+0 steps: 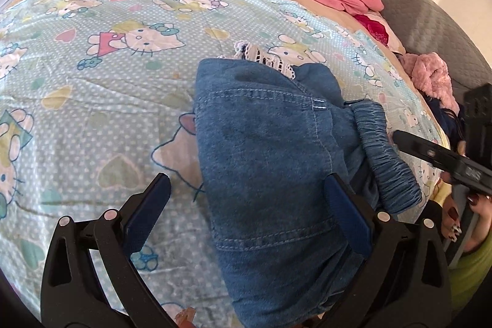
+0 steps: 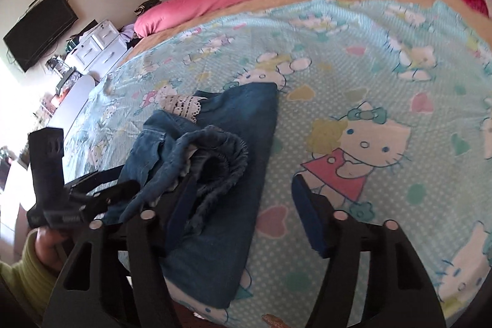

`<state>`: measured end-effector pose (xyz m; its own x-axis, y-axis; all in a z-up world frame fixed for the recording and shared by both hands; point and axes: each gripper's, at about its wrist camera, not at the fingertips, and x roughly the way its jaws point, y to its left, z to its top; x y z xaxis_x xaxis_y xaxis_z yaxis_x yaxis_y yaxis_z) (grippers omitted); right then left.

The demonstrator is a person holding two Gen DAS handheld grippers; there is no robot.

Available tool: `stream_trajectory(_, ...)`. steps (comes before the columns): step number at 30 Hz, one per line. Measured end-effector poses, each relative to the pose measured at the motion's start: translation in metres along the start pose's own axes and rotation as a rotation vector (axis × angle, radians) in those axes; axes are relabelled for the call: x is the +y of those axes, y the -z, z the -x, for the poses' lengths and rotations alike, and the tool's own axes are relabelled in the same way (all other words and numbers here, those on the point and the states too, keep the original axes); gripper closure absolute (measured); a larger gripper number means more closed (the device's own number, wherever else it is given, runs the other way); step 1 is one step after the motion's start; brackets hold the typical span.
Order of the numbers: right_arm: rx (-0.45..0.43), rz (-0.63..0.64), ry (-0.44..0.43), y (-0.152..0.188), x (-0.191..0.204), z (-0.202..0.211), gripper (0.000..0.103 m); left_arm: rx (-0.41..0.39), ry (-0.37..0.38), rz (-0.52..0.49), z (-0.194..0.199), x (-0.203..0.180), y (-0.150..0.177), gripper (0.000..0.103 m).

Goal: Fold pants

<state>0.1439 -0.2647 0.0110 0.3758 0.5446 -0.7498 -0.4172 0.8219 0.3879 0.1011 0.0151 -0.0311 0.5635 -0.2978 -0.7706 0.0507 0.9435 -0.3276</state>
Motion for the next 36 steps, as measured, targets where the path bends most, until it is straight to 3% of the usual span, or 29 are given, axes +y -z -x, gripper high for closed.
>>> stream_trajectory(5, 0.125, -0.012, -0.057, -0.006, -0.003, -0.033, 0.047, -0.001, 0.028, 0.003, -0.006, -0.001, -0.002, 0.009)
stream_trajectory(9, 0.138, 0.018, -0.080, -0.005, 0.000, -0.044, 0.047, 0.002, 0.077, 0.005, -0.014, -0.006, -0.005, 0.012)
stream_trajectory(11, 0.118, -0.021, -0.125, -0.004, -0.004, -0.046, 0.061, 0.000, 0.081, 0.014, -0.019, -0.008, -0.005, 0.025)
stream_trajectory(12, 0.115, -0.032, -0.151, -0.002, -0.005, -0.048, 0.078, -0.002, 0.086, 0.018, -0.019, -0.008, -0.005, 0.041)
stream_trajectory(15, 0.074, -0.006, -0.146, 0.001, 0.002, -0.042, 0.082, -0.006, 0.106, 0.001, -0.015, -0.014, -0.006, 0.055)
stream_trajectory(18, 0.027, 0.018, -0.160, -0.002, 0.013, -0.031, 0.086, -0.024, 0.134, 0.013, -0.008, -0.013, -0.010, 0.062)
stream_trajectory(24, -0.040, 0.099, -0.163, -0.026, 0.040, -0.021, 0.087, -0.091, 0.160, 0.033, 0.012, -0.005, -0.028, 0.064)
stream_trajectory(32, -0.098, 0.153, -0.174, -0.066, 0.069, -0.037, 0.087, -0.188, 0.089, 0.023, 0.029, 0.010, -0.059, 0.063)
stream_trajectory(36, -0.066, 0.132, -0.111, -0.072, 0.066, -0.063, 0.087, -0.149, 0.061, 0.043, 0.015, 0.022, -0.060, 0.057)
